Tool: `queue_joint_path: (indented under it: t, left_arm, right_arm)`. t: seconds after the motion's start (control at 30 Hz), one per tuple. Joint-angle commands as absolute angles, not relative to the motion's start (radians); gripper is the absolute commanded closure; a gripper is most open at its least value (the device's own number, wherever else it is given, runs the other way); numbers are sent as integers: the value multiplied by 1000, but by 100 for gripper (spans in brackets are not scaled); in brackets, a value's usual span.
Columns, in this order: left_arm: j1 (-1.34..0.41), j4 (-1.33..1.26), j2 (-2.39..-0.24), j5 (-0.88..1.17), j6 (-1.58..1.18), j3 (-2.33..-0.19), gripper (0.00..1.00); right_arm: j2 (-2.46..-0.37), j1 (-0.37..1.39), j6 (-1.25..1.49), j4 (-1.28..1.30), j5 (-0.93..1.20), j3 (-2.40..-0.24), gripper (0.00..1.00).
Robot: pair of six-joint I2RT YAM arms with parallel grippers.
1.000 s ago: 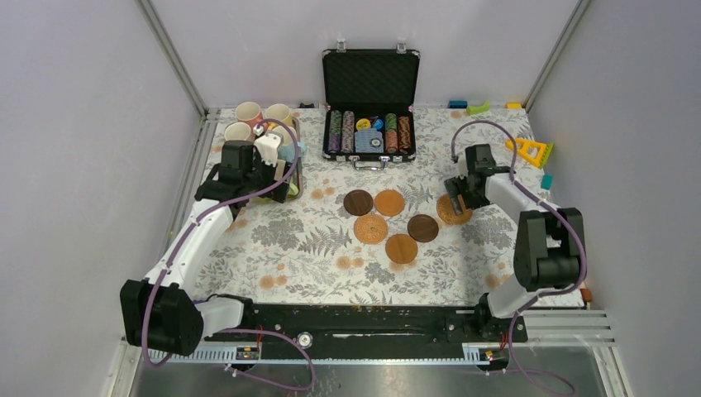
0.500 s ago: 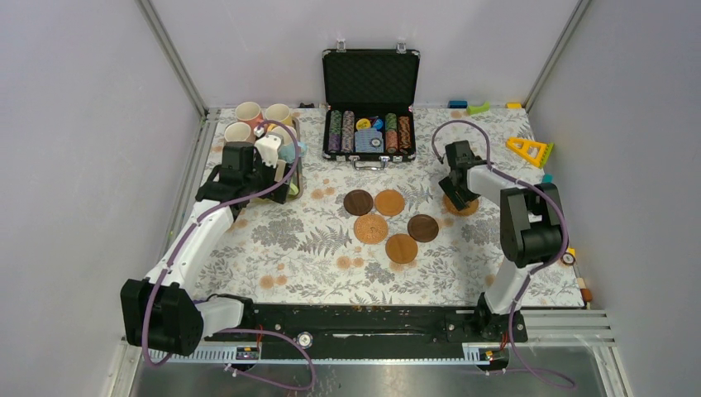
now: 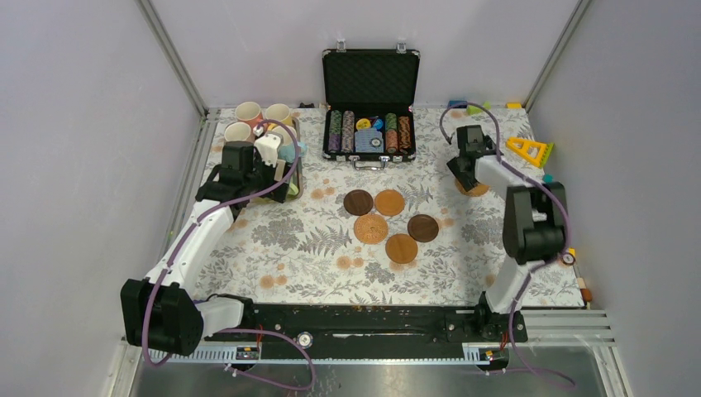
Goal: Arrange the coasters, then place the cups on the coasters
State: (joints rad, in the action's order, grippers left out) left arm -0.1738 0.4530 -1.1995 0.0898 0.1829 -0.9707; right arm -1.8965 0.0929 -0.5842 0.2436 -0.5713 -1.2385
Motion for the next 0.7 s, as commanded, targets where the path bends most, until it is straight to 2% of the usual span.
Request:
queue_joint_path:
  t: [0.0, 0.13, 0.3, 0.67]
  left_arm:
    - [-173, 396, -1186, 82, 174, -966, 1]
    - [-173, 396, -1189, 87, 173, -966, 1]
    - [-173, 396, -1179, 80, 175, -961, 1]
    - [-172, 395, -1166, 81, 174, -961, 1]
  right_arm:
    - [-1550, 192, -591, 218, -305, -1133, 3]
    - [-1440, 344, -600, 221, -165, -1004, 0]
    - [-1474, 492, -649, 223, -119, -913, 0]
    - [-1618, 520, -732, 182, -189, -886, 0]
